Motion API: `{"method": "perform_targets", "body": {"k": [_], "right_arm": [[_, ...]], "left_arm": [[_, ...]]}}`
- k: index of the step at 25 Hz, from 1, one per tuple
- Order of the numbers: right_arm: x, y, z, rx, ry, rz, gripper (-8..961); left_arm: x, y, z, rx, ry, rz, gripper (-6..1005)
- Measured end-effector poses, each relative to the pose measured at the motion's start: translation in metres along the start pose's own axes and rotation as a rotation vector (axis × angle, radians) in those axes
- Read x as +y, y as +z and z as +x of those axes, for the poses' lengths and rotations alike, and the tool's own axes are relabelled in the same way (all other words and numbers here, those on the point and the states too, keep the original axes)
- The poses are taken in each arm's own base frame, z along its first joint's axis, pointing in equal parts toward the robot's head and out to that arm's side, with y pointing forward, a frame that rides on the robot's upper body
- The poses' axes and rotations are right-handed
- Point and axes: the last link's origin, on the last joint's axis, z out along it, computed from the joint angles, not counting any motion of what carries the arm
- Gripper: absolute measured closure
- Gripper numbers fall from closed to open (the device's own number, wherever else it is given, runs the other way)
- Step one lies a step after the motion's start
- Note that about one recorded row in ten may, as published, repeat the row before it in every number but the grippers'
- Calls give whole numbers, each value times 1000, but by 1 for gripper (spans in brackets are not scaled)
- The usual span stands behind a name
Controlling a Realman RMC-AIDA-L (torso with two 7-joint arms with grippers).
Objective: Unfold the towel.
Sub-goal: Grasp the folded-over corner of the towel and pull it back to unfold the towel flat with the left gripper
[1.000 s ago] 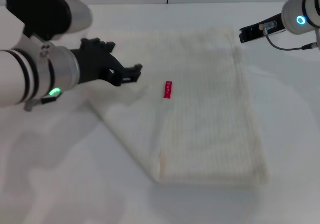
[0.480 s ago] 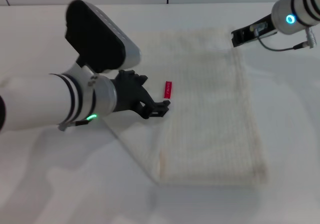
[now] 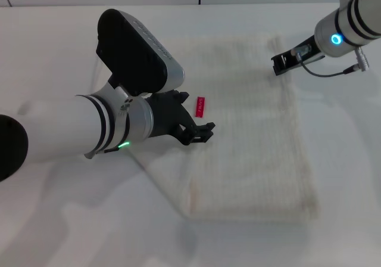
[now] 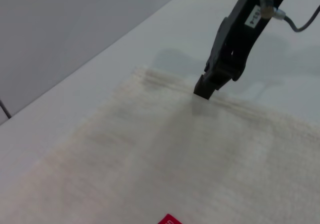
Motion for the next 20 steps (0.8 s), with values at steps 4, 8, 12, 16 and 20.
{"method": "perform_targets", "body": {"k": [4,8,12,16,20], "right_arm": [[-1,4,4,7,4,3,926],[-1,5,6,10,6,4,924],[0,5,5,9,3,4,922],[3,5,2,4,-6,1,921],[4,5,1,4,-7,1,919]], "left_arm": [[2,3,-1,5,3,1,306],[4,6,-2,5,10,-1,309],[4,9,-2,0,15,-4,312],[5,14,-1,6,24,-2,316],[6,20,-1,3,24,-12,319]]}}
